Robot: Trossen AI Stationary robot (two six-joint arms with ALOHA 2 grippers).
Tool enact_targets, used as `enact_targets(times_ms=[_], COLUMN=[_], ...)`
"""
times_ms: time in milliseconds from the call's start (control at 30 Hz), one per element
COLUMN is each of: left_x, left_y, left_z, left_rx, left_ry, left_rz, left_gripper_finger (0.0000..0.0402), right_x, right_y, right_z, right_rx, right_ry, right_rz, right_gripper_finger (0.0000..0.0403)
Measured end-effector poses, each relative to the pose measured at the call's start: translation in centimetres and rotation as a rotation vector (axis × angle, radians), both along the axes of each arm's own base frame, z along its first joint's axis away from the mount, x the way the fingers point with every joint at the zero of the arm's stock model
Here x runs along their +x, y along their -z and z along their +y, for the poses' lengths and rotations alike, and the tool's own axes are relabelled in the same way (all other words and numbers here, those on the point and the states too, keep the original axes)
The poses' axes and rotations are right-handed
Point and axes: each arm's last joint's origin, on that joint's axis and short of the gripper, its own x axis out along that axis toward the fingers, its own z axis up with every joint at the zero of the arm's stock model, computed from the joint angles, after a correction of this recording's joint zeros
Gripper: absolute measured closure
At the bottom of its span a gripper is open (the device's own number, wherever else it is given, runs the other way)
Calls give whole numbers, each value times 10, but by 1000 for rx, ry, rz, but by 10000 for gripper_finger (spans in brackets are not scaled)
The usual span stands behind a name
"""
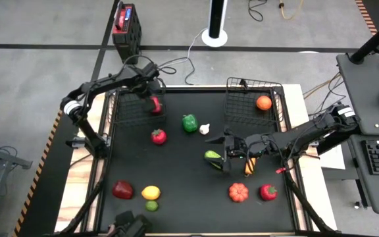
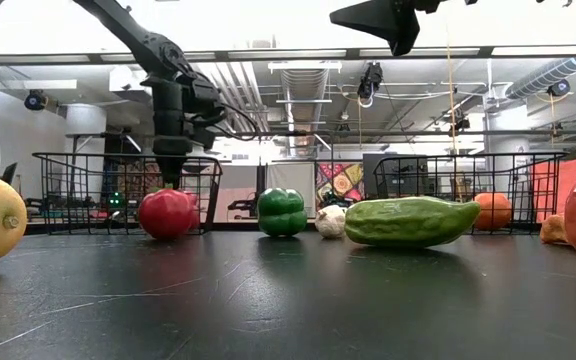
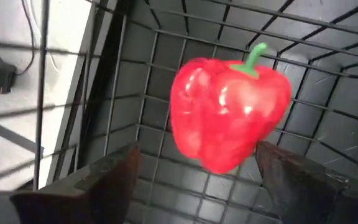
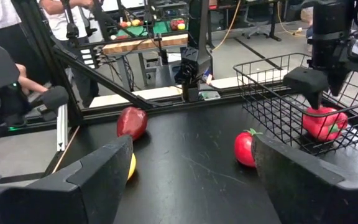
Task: Sort produce into baskets
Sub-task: Put the red bell pepper into the left wire basket, then put the cucumber into the left wire basket
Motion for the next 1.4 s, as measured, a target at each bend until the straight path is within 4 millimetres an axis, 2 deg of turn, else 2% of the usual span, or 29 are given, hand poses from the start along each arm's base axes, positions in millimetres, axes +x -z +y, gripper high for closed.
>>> enact_targets(times_ms=[200, 400, 533, 667, 867, 1033, 1267, 1400], left_x=[-4, -13, -18, -20, -21, -27, -40, -48], left_y=[-24, -68, -93, -105, -97, -83, -74, -70], left_z=[-16, -44, -84, -133, -206, -262, -320, -344], left_rx=[11, 106, 137, 127, 120, 143, 203, 210], left_ry=[-71, -114, -132, -79, 17, 107, 108, 133], left_rz=[-35, -180, -310, -455, -676, -781, -879, -918], left_gripper_finger=[99, 99, 99, 99, 99, 99, 99, 99], right_x=[0, 0, 0, 0, 0, 7, 21, 27], right_y=[0, 0, -1, -1, -1, -19, -34, -33], right_z=[0, 0, 0, 0, 0, 2, 3, 5], right_rx=[0, 0, 3, 24, 62, 55, 65, 116], right_ry=[0, 0, 0, 3, 9, 14, 147, 230], right_rz=[0, 0, -7, -9, -3, 55, 364, 571], right_gripper_finger=[80, 85, 87, 87, 87, 87, 87, 87])
